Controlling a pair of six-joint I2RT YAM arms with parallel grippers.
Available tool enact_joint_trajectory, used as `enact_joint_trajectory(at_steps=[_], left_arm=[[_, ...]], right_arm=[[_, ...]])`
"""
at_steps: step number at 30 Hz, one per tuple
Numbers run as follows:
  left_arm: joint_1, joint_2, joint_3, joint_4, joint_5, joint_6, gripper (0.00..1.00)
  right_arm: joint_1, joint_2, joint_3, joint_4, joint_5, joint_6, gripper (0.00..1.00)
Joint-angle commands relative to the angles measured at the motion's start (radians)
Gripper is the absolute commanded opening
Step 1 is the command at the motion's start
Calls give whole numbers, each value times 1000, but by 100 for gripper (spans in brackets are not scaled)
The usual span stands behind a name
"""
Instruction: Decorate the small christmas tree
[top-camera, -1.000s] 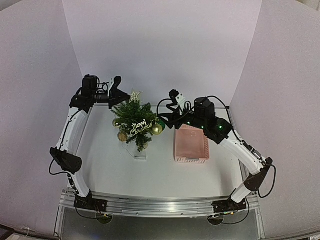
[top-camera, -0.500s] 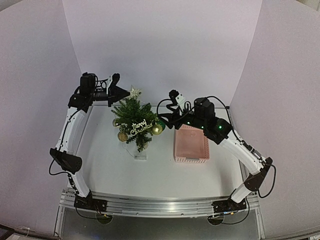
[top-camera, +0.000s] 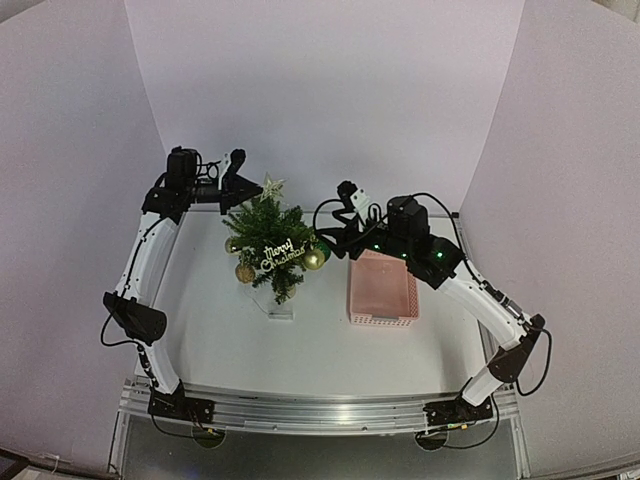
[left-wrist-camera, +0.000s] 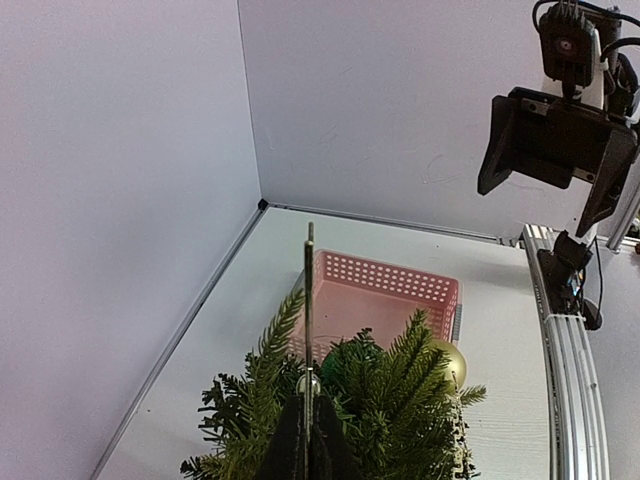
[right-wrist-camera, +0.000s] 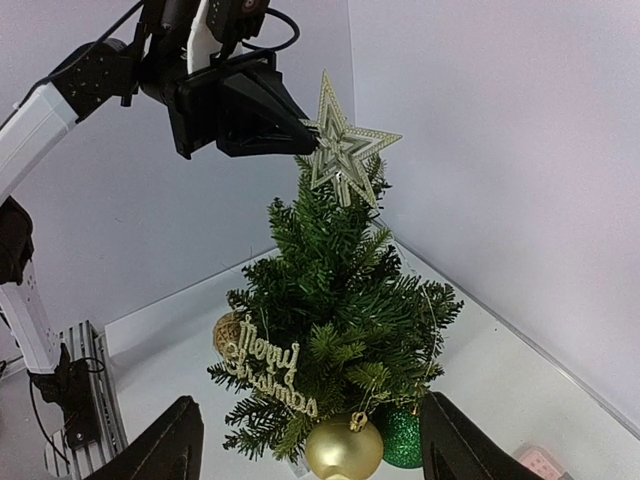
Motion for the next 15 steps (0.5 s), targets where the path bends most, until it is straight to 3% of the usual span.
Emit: enact_joint_trajectory(at_steps=[1,15], left_arm=[[-5,-13,15,6,12,-4,0],[-6,-44,39,-18,29,-25,0]], right_arm=[[-4,-34,-3,30,-17,13,72],[-4,-39,-8,30,-24,13,71]])
